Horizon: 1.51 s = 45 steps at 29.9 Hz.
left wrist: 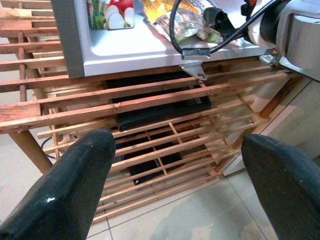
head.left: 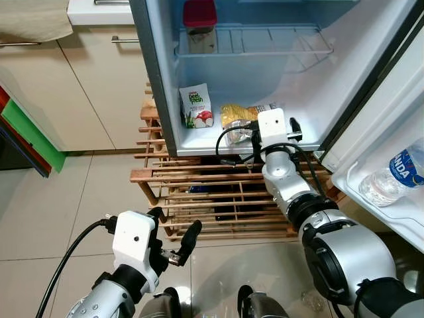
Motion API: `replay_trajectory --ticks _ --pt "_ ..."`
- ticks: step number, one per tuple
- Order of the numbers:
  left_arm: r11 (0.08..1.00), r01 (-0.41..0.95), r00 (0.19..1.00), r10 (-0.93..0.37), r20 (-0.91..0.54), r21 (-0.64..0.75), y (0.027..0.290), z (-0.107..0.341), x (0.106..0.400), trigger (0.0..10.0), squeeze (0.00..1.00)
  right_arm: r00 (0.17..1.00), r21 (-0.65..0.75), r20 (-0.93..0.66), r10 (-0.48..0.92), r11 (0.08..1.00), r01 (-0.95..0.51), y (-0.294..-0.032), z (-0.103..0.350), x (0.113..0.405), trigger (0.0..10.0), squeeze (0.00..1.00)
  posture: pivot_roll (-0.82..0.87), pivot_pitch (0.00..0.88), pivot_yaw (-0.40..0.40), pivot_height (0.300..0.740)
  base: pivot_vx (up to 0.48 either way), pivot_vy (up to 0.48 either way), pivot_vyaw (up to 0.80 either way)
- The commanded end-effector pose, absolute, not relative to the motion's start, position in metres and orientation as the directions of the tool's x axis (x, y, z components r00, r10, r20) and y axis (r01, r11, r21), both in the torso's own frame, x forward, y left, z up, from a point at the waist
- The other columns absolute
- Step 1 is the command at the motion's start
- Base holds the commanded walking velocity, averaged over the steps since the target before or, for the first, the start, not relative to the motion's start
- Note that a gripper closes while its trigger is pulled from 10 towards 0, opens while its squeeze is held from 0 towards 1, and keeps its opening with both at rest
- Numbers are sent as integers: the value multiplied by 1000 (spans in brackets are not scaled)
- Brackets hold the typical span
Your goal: Restocking fridge
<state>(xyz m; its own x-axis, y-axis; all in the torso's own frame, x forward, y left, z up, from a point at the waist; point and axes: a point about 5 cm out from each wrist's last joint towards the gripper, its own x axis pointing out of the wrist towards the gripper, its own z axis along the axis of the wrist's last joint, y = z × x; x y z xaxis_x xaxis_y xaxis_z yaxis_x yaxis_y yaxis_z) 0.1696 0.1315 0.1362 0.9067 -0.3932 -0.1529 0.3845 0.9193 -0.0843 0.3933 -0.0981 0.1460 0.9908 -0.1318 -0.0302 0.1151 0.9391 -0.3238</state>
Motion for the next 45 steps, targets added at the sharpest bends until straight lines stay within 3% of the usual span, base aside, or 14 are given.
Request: replay_trajectory --ticks 1,9,15,19,27,45 --pt "917 389 903 -399 -159 -89 129 137 166 10000 0 991 -309 -40 -129 945 110 -96 146 393 10000 0 62 271 4 740 0 0 0" --pt "905 416 898 -424 -119 -87 122 141 169 10000 0 970 -123 123 -208 967 223 -95 163 387 10000 0 23 259 -18 740 0 0 0" --pt "906 415 900 -422 -106 -83 120 140 177 10000 0 987 -62 75 -146 987 150 -86 140 361 10000 0 -4 238 -28 740 0 0 0" --pt "908 411 902 -418 -104 -82 120 139 178 10000 0 992 -77 -56 -110 991 106 -87 111 356 10000 0 -5 231 -26 740 0 0 0" --pt "913 400 908 -407 -101 -80 121 139 178 10000 0 986 -126 -75 -148 982 138 -104 123 373 10000 0 7 239 -26 740 0 0 0" --pt "922 378 913 -387 -131 -85 123 139 165 10000 0 985 -208 -148 -86 977 54 -87 134 389 10000 0 72 275 -29 740 0 0 0"
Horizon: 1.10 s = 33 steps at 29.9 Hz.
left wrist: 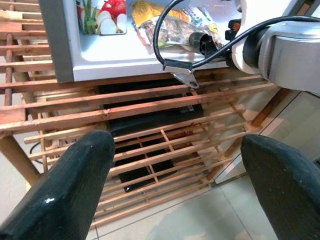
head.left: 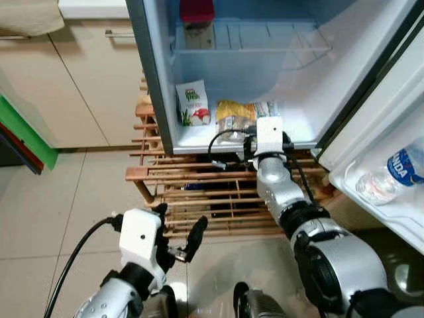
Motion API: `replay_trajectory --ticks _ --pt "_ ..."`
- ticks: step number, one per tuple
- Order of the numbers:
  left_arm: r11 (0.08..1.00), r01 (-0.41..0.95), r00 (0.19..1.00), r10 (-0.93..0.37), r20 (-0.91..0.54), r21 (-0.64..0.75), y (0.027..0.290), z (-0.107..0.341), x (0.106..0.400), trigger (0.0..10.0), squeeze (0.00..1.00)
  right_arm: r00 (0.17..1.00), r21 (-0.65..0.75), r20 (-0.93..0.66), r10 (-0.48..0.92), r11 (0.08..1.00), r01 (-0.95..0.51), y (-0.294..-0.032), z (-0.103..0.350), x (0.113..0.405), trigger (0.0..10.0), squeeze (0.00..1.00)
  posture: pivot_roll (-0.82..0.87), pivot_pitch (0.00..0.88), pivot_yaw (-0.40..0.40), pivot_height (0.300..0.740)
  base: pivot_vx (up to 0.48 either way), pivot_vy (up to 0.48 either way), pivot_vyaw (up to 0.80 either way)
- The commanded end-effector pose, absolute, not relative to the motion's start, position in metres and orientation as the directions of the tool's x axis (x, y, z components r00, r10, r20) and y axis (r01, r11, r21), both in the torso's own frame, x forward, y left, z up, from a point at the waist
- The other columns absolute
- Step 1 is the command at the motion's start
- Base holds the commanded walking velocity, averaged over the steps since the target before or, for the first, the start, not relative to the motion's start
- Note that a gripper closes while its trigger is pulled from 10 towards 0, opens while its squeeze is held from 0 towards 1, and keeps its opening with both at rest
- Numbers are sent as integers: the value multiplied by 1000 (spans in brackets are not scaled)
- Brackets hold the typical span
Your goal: Restocking fridge
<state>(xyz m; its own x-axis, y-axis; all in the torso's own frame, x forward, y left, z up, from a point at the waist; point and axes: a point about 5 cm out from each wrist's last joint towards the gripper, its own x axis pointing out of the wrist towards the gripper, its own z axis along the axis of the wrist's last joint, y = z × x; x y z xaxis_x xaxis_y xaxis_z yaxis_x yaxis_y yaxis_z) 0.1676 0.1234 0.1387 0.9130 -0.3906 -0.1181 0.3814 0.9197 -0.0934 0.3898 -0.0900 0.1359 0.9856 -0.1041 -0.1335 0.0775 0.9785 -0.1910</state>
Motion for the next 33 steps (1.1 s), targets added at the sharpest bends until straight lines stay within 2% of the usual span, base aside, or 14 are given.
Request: replay_trajectory --ticks 1,8,12,16,18,21,23,24,27,30,33 --pt "922 378 913 -386 -132 -86 123 139 164 10000 0 986 -211 -143 -84 976 52 -86 137 390 10000 0 72 275 -29 740 0 0 0" --pt "928 361 917 -371 -149 -91 124 138 158 10000 0 995 -435 -70 -69 900 32 -93 156 400 10000 0 94 282 -44 740 0 0 0" --pt "928 360 916 -371 -154 -96 122 137 157 10000 0 998 -492 17 -68 868 68 -96 174 406 10000 0 84 283 -51 740 0 0 0" --pt "926 365 916 -376 -141 -98 118 137 161 10000 0 994 -481 86 -69 871 102 -94 191 409 10000 0 68 275 -58 740 0 0 0" --pt "927 363 921 -373 -117 -93 117 139 170 10000 0 985 -395 161 -66 910 126 -90 208 411 10000 0 41 263 -70 740 0 0 0" --pt "926 367 921 -375 -100 -91 115 139 178 10000 0 979 -338 194 -65 932 129 -89 213 411 10000 0 19 234 -77 740 0 0 0" --pt "924 375 923 -380 -68 -78 112 141 190 10000 0 977 -275 209 -46 956 103 -88 203 404 10000 0 -10 194 -80 740 0 0 0" --pt "924 376 925 -379 -32 -63 110 145 204 10000 0 976 -239 217 -16 969 69 -88 187 391 10000 0 -40 149 -74 740 0 0 0" --pt "928 370 929 -370 -6 -46 111 149 214 10000 0 977 -220 214 -8 974 56 -90 178 383 10000 0 -61 122 -70 740 0 0 0" --pt "949 314 949 -314 18 -24 120 157 221 10000 0 973 -125 232 17 992 13 -108 167 343 10000 0 -91 63 -41 740 0 0 0" --pt "959 284 959 -284 0 -8 131 155 220 10000 0 974 -73 225 34 997 -18 -124 160 314 10000 0 -101 42 -23 740 0 0 0"
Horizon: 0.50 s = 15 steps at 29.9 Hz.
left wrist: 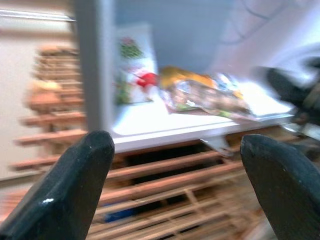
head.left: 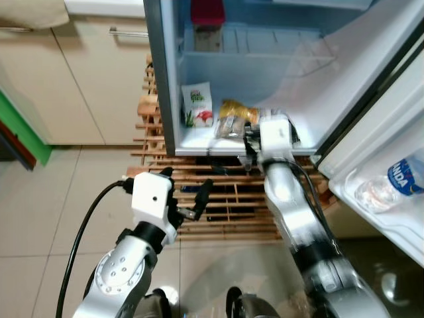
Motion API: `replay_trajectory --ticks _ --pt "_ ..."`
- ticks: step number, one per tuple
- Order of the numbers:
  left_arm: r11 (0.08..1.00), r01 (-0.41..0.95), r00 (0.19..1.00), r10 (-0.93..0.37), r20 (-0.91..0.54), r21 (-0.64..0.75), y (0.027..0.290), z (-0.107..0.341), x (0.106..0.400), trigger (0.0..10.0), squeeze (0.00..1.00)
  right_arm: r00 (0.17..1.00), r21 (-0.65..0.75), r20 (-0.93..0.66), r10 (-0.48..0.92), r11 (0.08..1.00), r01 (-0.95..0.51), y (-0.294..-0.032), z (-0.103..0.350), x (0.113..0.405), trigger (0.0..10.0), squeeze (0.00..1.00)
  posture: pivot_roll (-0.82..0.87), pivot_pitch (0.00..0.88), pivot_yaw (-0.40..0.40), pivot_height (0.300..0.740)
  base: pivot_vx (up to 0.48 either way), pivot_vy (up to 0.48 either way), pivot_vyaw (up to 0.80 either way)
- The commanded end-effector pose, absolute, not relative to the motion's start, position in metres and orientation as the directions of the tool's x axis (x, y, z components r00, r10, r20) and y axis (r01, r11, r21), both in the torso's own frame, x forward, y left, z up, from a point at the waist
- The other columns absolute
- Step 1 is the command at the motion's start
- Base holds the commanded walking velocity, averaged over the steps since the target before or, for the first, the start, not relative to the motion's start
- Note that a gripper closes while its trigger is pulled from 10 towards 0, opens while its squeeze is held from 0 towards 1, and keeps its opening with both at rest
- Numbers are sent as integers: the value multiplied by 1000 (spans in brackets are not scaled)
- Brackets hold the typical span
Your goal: Restocking fridge
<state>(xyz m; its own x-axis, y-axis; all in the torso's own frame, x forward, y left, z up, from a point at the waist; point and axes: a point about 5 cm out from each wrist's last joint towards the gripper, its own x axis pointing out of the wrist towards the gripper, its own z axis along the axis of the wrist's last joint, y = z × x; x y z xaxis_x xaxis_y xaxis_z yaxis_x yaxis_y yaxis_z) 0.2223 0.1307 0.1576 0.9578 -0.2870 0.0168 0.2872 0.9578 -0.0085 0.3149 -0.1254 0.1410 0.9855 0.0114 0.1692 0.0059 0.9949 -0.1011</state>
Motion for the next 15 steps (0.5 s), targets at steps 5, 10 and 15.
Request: replay_trajectory --ticks 5,10,15 --pt "963 268 963 -267 -28 17 143 151 222 10000 0 982 -51 181 55 998 -46 -146 141 282 10000 0 -91 0 11 740 0 0 0" --pt "960 275 961 -276 12 49 135 159 233 10000 0 991 8 92 99 995 -100 -154 126 272 10000 0 -81 0 36 740 89 0 0" --pt "971 232 972 -234 32 67 139 161 246 10000 0 985 29 83 151 988 -154 -141 128 283 10000 0 -78 0 40 740 451 0 0"
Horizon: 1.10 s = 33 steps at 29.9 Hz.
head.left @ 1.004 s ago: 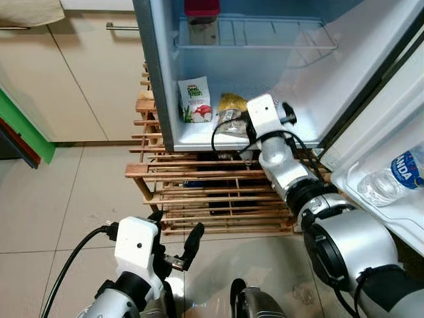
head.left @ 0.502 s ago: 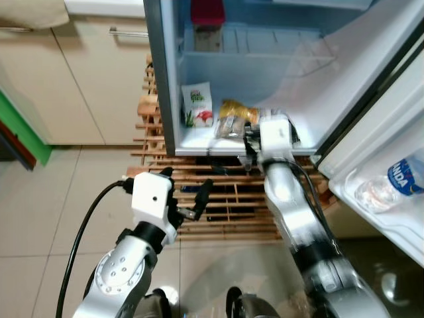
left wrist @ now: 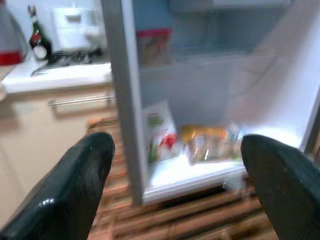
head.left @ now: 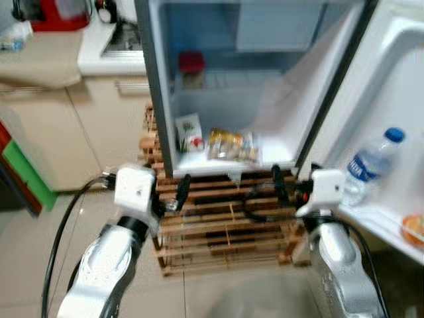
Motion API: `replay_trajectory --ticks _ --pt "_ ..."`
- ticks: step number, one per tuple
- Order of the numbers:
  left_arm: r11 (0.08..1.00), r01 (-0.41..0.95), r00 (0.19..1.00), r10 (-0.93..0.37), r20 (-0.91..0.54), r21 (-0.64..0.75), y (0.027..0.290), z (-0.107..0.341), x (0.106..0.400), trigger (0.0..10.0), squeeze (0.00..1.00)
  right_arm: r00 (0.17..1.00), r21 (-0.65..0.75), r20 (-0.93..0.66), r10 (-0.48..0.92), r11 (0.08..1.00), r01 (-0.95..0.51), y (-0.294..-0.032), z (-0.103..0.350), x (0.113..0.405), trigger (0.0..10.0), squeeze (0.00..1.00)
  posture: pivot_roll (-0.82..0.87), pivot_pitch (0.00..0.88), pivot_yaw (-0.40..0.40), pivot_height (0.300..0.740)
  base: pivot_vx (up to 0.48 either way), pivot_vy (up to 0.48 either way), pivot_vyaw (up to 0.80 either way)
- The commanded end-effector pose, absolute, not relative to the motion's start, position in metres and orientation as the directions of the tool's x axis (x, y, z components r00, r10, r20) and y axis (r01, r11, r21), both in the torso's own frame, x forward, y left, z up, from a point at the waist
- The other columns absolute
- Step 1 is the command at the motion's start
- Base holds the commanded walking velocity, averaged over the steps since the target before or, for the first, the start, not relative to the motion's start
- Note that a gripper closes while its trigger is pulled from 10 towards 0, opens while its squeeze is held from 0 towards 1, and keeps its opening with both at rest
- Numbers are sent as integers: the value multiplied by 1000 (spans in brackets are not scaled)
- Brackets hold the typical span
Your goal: Restocking fridge
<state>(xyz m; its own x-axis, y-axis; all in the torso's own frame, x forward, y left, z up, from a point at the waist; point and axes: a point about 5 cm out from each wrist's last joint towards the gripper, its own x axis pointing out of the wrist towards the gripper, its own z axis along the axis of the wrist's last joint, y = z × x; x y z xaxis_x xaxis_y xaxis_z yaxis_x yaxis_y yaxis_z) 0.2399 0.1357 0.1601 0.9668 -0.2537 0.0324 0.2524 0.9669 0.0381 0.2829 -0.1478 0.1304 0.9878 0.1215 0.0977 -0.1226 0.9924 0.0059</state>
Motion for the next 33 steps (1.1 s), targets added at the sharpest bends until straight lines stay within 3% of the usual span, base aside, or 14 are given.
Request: replay_trajectory --ticks 1,14,22,28,33 --pt "970 232 971 -235 35 69 138 161 248 10000 0 984 27 84 155 987 -158 -139 129 285 10000 0 -77 0 39 740 454 0 0" --pt "936 338 939 -342 32 99 128 160 267 10000 0 978 -2 84 191 981 -192 -124 130 302 10000 0 -72 0 43 740 467 0 0" --pt "952 299 952 -302 45 72 128 158 266 10000 0 967 -4 80 241 970 -242 -117 131 307 10000 0 -68 0 36 740 478 0 0" --pt "957 285 957 -288 44 57 128 158 265 10000 0 954 0 38 299 954 -299 -109 125 306 10000 0 -60 0 28 740 41 0 0" --pt "935 346 936 -349 39 75 122 159 261 10000 0 945 13 -106 308 951 -309 -104 100 309 10000 0 -48 0 34 740 0 0 0"
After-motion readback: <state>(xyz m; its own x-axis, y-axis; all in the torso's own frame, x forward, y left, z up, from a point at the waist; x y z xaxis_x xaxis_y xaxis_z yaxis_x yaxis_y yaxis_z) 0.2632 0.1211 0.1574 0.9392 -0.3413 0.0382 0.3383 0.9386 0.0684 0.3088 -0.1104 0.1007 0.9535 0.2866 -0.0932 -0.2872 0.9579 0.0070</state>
